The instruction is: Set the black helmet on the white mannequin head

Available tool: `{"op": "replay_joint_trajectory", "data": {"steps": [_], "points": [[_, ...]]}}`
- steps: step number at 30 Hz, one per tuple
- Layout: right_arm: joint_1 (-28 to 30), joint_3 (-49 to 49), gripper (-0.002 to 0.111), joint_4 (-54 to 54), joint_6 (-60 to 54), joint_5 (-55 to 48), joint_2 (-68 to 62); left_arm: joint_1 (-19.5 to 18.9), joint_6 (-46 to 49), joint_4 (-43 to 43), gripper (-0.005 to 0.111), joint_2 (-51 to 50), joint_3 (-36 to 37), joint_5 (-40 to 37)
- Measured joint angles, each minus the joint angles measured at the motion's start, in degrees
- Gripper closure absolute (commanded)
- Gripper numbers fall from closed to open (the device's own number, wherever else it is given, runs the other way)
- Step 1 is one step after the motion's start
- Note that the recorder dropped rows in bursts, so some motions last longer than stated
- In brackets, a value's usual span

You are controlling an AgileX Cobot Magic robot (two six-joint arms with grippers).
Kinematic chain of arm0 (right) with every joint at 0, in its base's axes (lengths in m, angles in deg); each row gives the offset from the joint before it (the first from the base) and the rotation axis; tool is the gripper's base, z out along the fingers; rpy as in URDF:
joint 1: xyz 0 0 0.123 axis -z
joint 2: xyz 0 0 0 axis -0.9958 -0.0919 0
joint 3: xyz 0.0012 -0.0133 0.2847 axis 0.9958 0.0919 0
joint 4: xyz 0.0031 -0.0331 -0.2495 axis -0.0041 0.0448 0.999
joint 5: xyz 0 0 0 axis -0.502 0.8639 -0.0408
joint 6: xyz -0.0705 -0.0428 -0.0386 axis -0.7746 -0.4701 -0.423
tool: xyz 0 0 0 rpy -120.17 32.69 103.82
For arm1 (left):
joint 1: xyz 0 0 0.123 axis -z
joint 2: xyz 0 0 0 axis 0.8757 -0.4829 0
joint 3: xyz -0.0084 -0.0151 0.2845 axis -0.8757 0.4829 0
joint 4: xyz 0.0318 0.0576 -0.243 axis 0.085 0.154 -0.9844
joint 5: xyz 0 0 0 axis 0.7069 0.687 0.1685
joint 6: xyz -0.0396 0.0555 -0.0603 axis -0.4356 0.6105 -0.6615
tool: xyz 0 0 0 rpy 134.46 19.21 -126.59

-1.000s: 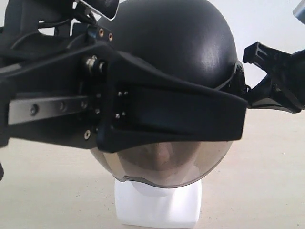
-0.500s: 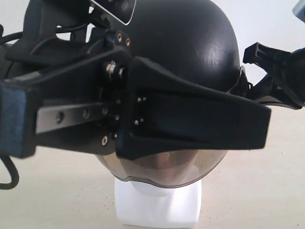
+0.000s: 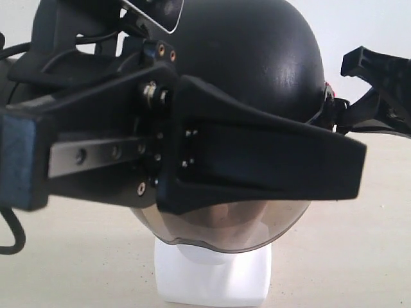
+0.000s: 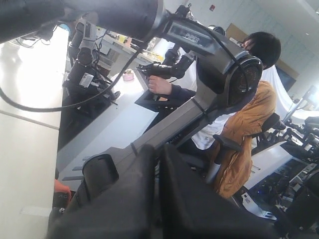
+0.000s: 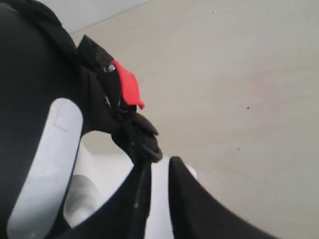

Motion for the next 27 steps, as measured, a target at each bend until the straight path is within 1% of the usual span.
{"op": "replay_joint_trajectory", "data": {"steps": [2, 4, 11, 14, 16, 19, 20, 22, 27], "points": [[0.2, 0.0, 0.059, 0.9, -0.3, 0.1, 0.2, 0.0, 0.0, 0.0, 0.102, 0.0, 0.0, 0.0], [0.5, 0.0, 0.052, 2.0, -0.4, 0.5, 0.2, 0.0, 0.0, 0.0, 0.102, 0.0, 0.0, 0.0], [1.0, -0.1, 0.051, 3.3, -1.2, 1.7, 1.9, 0.0, 0.0, -0.1, 0.102, 0.0, 0.0, 0.1], [1.0, -1.9, 0.052, 3.4, -1.3, 1.7, 3.4, 0.1, 0.0, -0.1, 0.102, 0.0, 0.0, 0.1], [1.0, -4.1, 0.055, 3.4, -1.3, 1.7, 4.7, 0.1, 0.0, -0.1, 0.102, 0.0, 0.0, 0.1], [1.0, -8.2, 0.067, 3.4, -1.3, 1.4, 6.2, 0.1, -0.1, -0.1, 0.102, 0.3, 0.0, 0.6], [1.0, -9.4, 0.073, 3.4, -1.3, 0.9, 6.5, 0.1, -0.2, 0.0, 0.102, 0.4, 0.0, 0.8], [1.0, -12.1, 0.082, 3.4, -1.3, -0.2, 6.9, 0.1, -0.7, 0.5, 0.102, 1.0, -0.5, 1.1], [1.0, -14.8, 0.096, 3.5, -1.4, -2.0, 7.1, 0.1, -2.2, 0.7, 0.102, 2.6, -3.5, 5.7]]}}
